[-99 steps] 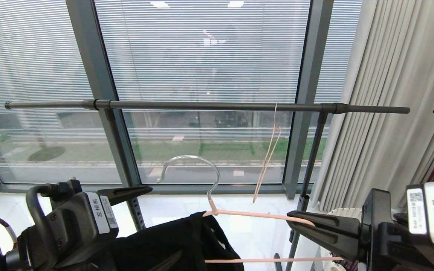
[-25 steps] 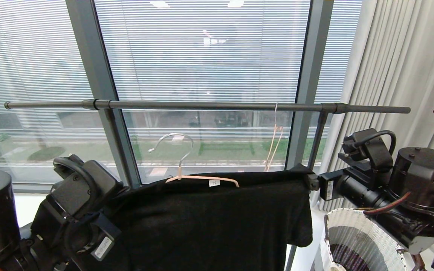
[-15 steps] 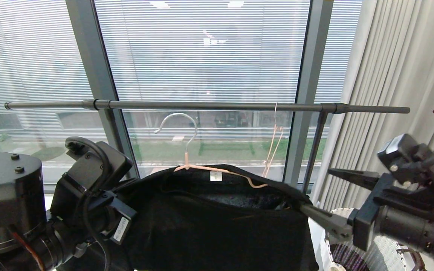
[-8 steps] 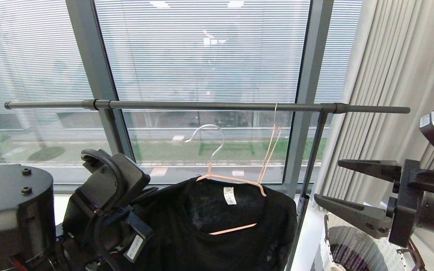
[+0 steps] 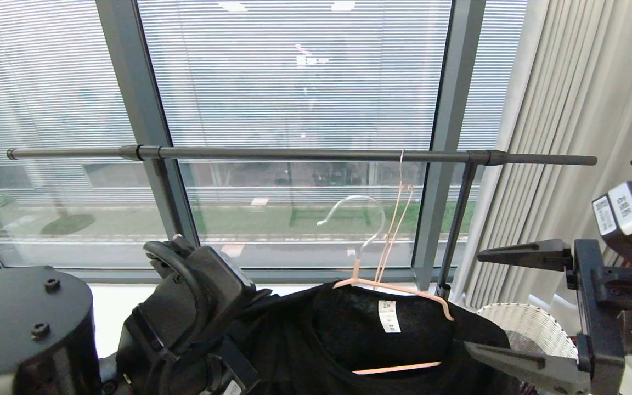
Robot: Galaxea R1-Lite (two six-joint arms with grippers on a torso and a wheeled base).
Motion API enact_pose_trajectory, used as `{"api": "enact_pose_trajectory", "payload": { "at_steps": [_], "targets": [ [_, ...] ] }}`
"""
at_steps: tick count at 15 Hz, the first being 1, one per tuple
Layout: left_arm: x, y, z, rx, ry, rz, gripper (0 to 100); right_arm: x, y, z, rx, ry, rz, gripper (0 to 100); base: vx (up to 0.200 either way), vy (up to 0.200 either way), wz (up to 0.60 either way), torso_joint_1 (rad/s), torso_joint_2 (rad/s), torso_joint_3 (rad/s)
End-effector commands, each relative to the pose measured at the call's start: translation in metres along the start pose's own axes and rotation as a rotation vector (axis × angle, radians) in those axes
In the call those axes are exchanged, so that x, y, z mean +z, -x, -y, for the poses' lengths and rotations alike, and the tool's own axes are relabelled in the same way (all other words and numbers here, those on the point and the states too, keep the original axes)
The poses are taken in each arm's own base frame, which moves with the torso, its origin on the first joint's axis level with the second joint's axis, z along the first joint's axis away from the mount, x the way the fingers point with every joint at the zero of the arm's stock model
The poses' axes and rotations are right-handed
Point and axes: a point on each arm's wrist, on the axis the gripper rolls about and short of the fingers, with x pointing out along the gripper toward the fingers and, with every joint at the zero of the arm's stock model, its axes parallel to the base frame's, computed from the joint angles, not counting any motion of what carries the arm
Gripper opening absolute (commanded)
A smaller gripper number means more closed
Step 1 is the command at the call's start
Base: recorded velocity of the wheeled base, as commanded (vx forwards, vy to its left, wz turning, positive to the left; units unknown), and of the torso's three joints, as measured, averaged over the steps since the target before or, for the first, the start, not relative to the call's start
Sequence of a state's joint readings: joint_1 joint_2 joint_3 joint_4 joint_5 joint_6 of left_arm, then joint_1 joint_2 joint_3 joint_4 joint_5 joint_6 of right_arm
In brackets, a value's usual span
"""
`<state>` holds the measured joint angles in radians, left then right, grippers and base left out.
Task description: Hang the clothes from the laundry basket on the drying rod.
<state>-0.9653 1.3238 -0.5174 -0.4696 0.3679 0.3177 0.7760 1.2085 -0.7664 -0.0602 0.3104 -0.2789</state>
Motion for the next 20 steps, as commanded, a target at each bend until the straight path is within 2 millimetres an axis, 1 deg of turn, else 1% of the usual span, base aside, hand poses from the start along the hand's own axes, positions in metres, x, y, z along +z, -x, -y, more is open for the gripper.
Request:
{"api": "enact_pose_trajectory", "payload": {
  "at_steps": [1,4,5,9,14,15,20],
  "targets": [
    [0.006,0.004,0.017,-0.078,-0.034,0.030,0,-0.008,-0.020,0.003,0.052,0.025,-0.080,100,0.000,0.000,0.00,0.000,0.00,0.000],
    [0.014,0.007,0.024,-0.115,-0.045,0.065,0,-0.013,-0.032,0.004,0.081,0.049,-0.118,100,0.000,0.000,0.00,0.000,0.00,0.000],
    [0.016,0.007,0.027,-0.127,-0.048,0.072,0,-0.015,-0.034,0.001,0.104,0.061,-0.140,100,0.000,0.000,0.00,0.000,0.00,0.000],
    [0.017,0.007,0.029,-0.136,-0.053,0.077,0,-0.018,-0.030,-0.004,0.140,0.068,-0.192,100,0.000,0.000,0.00,0.000,0.00,0.000],
    [0.026,0.011,0.034,-0.163,-0.052,0.113,0,-0.020,-0.030,-0.005,0.166,0.064,-0.207,100,0.000,0.000,0.00,0.000,0.00,0.000],
    [0.027,0.011,0.034,-0.162,-0.051,0.116,0,-0.020,-0.030,-0.006,0.169,0.063,-0.206,0,0.000,0.000,0.00,0.000,0.00,0.000],
    [0.027,0.012,0.035,-0.168,-0.054,0.119,0,-0.019,-0.028,-0.005,0.164,0.066,-0.198,0,0.000,0.000,0.00,0.000,0.00,0.000]
  ]
}}
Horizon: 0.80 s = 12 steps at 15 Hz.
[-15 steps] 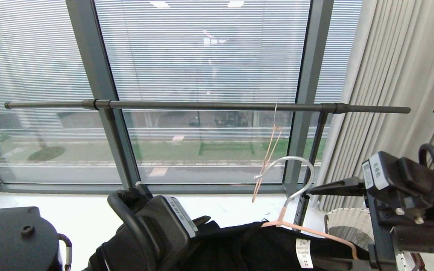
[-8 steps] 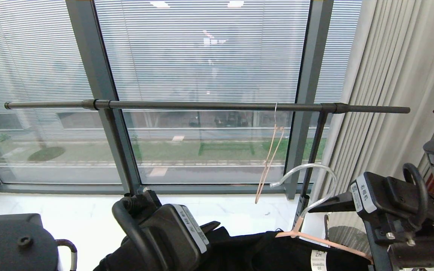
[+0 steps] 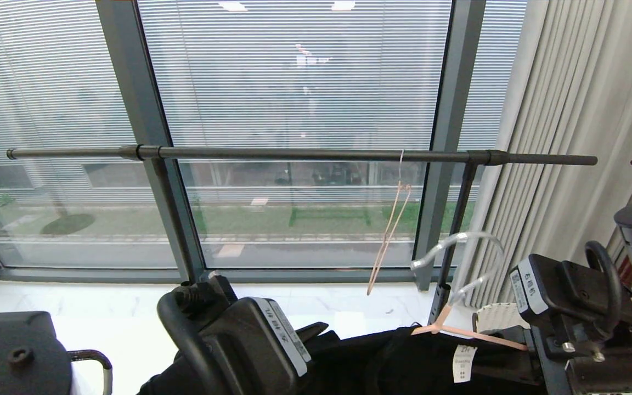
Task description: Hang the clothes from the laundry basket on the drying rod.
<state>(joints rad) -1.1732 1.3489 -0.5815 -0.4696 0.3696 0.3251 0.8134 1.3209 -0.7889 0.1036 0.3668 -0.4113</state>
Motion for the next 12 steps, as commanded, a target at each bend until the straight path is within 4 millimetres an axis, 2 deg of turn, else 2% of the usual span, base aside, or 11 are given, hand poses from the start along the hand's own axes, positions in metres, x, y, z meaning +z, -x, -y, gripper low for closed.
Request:
{"api": "enact_pose_trajectory", "payload": {
  "at_steps": [1,4,5,8,12],
  "targets": [
    [0.001,0.001,0.002,-0.009,-0.002,0.006,0,0.001,0.001,0.000,-0.008,0.004,0.007,0,0.000,0.000,0.00,0.000,0.00,0.000],
    [-0.001,0.002,0.004,-0.019,-0.020,0.000,0,0.001,0.006,0.004,-0.039,0.055,0.021,0,0.000,0.000,0.00,0.000,0.00,0.000],
    [-0.001,0.002,0.005,-0.021,-0.024,0.001,100,0.000,0.007,0.006,-0.054,0.094,0.024,0,0.000,0.000,0.00,0.000,0.00,0.000],
    [-0.002,0.003,0.002,0.002,-0.021,-0.002,100,-0.003,0.011,0.017,-0.133,0.200,0.061,0,0.000,0.000,0.00,0.000,0.00,0.000],
    [-0.007,0.007,0.000,0.032,-0.018,-0.016,100,-0.018,0.015,0.035,-0.285,0.319,0.134,0,0.000,0.000,0.00,0.000,0.00,0.000]
  ]
}}
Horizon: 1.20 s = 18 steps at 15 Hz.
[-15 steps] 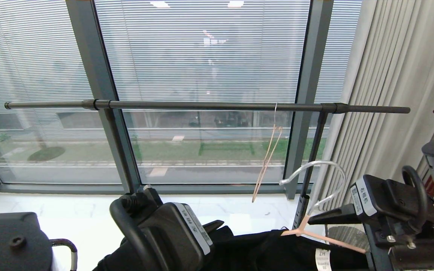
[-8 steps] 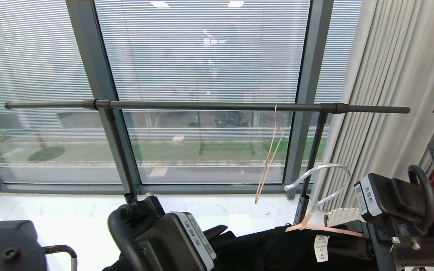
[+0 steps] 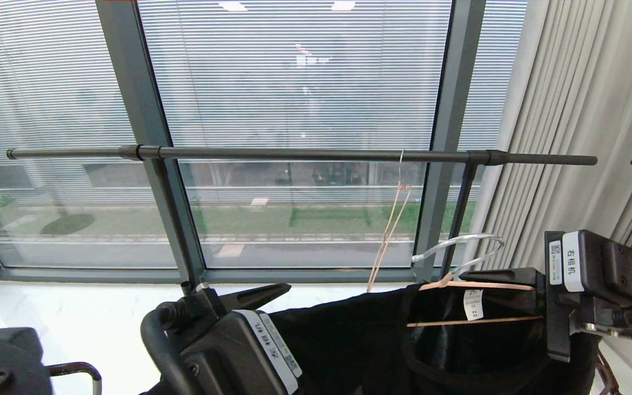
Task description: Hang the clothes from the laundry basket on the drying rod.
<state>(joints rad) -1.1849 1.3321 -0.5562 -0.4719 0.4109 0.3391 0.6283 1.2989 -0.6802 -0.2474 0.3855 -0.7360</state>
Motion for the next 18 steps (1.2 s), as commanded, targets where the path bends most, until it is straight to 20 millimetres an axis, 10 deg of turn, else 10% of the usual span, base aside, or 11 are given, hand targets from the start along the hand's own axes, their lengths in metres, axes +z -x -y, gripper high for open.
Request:
{"api": "enact_pose_trajectory", "payload": {
  "at_steps": [1,6,13,14,18],
  "targets": [
    [-0.009,0.004,-0.004,0.017,0.002,-0.021,100,-0.011,0.002,0.002,-0.036,-0.001,-0.008,0,0.000,0.000,0.00,0.000,0.00,0.000],
    [-0.069,0.024,-0.045,0.256,0.082,-0.207,100,-0.003,0.005,0.008,-0.082,0.036,0.069,0,0.000,0.000,0.00,0.000,0.00,0.000],
    [-0.084,0.024,-0.044,0.265,0.133,-0.254,100,0.004,0.020,-0.001,-0.057,0.060,0.133,0,0.000,0.000,0.00,0.000,0.00,0.000],
    [-0.084,0.024,-0.044,0.265,0.134,-0.252,0,0.005,0.021,-0.002,-0.057,0.059,0.135,0,0.000,0.000,0.00,0.000,0.00,0.000],
    [-0.085,0.021,-0.043,0.265,0.125,-0.268,0,0.004,0.021,-0.003,-0.056,0.058,0.132,0,0.000,0.000,0.00,0.000,0.00,0.000]
  ]
}}
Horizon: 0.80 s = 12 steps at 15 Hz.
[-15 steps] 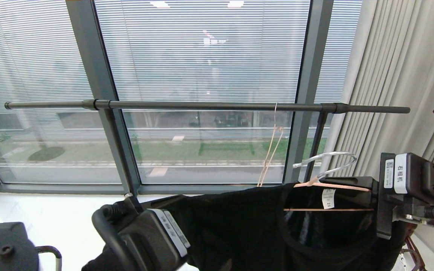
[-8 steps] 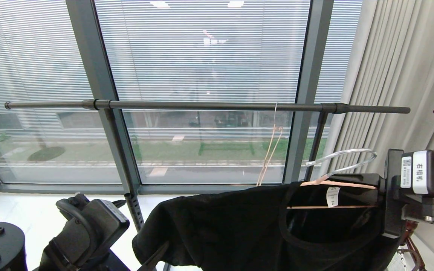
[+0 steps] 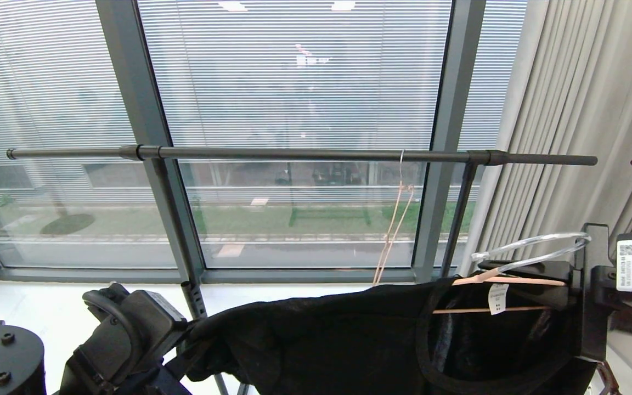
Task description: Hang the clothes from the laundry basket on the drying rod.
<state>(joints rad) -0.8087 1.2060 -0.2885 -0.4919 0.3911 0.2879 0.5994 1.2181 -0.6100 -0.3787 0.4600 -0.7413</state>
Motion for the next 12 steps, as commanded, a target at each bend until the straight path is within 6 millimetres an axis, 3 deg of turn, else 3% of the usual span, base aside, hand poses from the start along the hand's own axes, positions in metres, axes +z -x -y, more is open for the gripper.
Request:
{"api": "enact_pose_trajectory", "payload": {
  "at_steps": [1,4,8,9,12],
  "targets": [
    [-0.003,-0.002,-0.002,0.015,0.002,-0.020,0,0.000,0.001,0.000,-0.005,0.001,0.000,0,0.000,0.000,0.00,0.000,0.00,0.000],
    [-0.023,-0.003,-0.024,0.166,0.046,-0.119,0,-0.001,0.005,0.002,-0.025,-0.009,-0.008,0,0.000,0.000,0.00,0.000,0.00,0.000],
    [-0.037,0.008,-0.026,0.193,-0.044,-0.147,0,-0.002,0.004,0.003,-0.031,-0.012,-0.012,0,0.000,0.000,0.00,0.000,0.00,0.000],
    [-0.035,0.008,-0.026,0.189,-0.043,-0.136,100,-0.002,0.004,0.003,-0.029,-0.013,-0.014,0,0.000,0.000,0.00,0.000,0.00,0.000],
    [-0.024,0.007,-0.029,0.202,-0.028,-0.095,100,-0.007,0.003,-0.001,-0.018,-0.043,-0.058,0,0.000,0.000,0.00,0.000,0.00,0.000]
  ]
}}
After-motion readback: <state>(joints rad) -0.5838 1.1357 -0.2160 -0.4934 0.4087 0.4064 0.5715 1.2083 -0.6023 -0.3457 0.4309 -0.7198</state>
